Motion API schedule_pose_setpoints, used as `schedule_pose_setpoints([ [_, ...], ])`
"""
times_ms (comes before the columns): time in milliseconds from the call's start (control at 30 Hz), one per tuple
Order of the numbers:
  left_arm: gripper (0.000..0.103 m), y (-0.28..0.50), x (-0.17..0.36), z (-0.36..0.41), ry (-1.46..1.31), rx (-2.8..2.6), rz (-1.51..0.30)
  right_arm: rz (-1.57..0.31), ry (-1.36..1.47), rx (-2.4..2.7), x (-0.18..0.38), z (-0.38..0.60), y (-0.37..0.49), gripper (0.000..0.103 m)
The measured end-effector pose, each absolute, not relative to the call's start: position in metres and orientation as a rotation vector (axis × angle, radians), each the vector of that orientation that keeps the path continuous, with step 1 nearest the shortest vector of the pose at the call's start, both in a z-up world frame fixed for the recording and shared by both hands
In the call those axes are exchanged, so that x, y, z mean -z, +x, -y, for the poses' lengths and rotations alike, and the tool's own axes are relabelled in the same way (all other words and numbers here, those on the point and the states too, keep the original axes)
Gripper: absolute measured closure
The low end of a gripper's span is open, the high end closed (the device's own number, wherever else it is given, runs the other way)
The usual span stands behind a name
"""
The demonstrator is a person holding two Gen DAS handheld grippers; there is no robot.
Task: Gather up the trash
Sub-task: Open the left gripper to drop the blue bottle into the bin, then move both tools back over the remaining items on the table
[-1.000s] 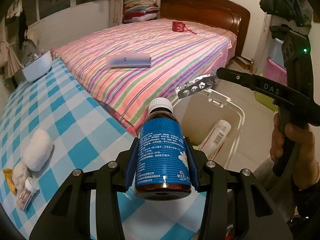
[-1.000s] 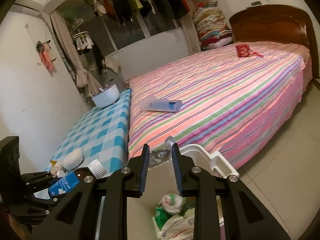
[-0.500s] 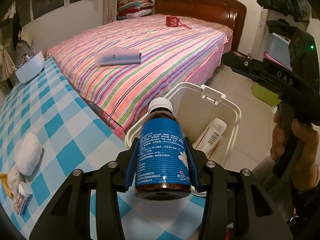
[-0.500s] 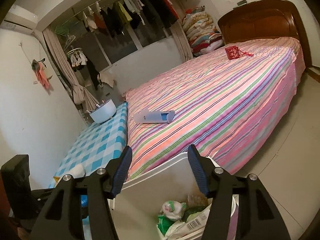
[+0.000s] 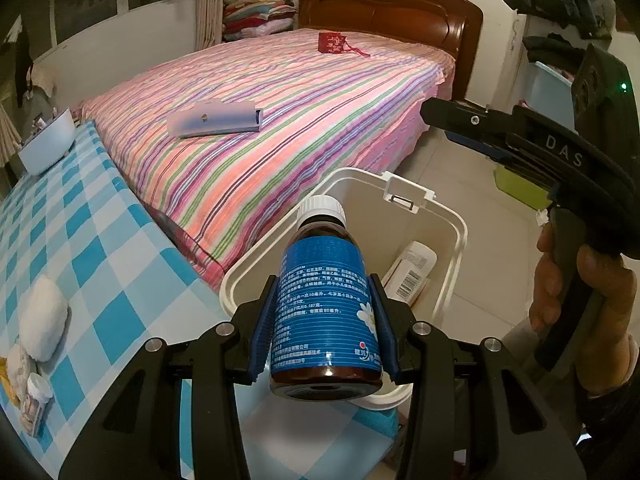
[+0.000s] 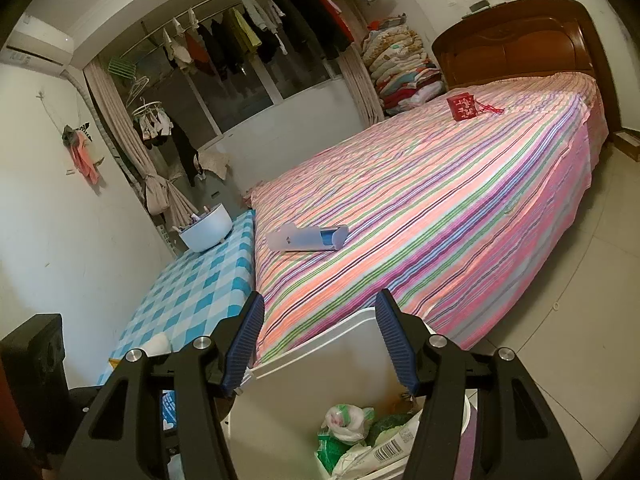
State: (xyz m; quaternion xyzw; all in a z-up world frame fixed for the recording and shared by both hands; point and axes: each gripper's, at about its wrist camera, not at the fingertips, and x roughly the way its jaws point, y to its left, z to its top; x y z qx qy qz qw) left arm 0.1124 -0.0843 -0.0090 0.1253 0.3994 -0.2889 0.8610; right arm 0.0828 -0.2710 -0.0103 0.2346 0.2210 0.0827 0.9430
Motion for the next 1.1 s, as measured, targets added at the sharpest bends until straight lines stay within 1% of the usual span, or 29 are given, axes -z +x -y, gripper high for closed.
schedule_pose_setpoints([
  [67,0.06,0.112,0.009,0.085,0.26,0.611,-0.836,-0.451,0.476,-0.172,0.01,0.271,0.083,0.047],
  [100,0.057,0.111,0.008,0.087,0.26,0.618,-0.83,-0.451,0.475,-0.173,0.01,0.271,0.084,0.047],
  [133,0.042,0.11,0.006,0.087,0.261,0.62,-0.82,-0.451,0.476,-0.174,0.01,0.272,0.084,0.047],
  [167,0.029,0.109,0.004,0.087,0.261,0.615,-0.803,-0.451,0.476,-0.177,0.01,0.272,0.084,0.047],
  [200,0.012,0.108,0.001,0.086,0.26,0.608,-0.78,-0.452,0.474,-0.178,0.009,0.271,0.084,0.047],
  [267,0.011,0.104,-0.008,0.082,0.246,0.575,-0.712,-0.453,0.474,-0.18,0.01,0.27,0.085,0.047],
  [333,0.007,0.103,-0.016,0.077,0.226,0.572,-0.681,-0.454,0.475,-0.187,0.01,0.267,0.085,0.047],
  [467,0.007,0.106,-0.022,0.061,0.209,0.504,-0.639,-0.456,0.469,-0.201,0.011,0.26,0.086,0.047],
  [667,0.007,0.118,-0.019,0.02,0.174,0.392,-0.665,-0.477,0.472,-0.233,0.013,0.247,0.092,0.047],
  [867,0.007,0.122,-0.015,-0.027,0.222,0.277,-0.665,-0.497,0.458,-0.269,0.016,0.23,0.097,0.047],
  [1100,0.007,0.122,-0.004,-0.098,0.25,0.155,-0.716,-0.508,0.449,-0.303,0.015,0.212,0.1,0.047],
])
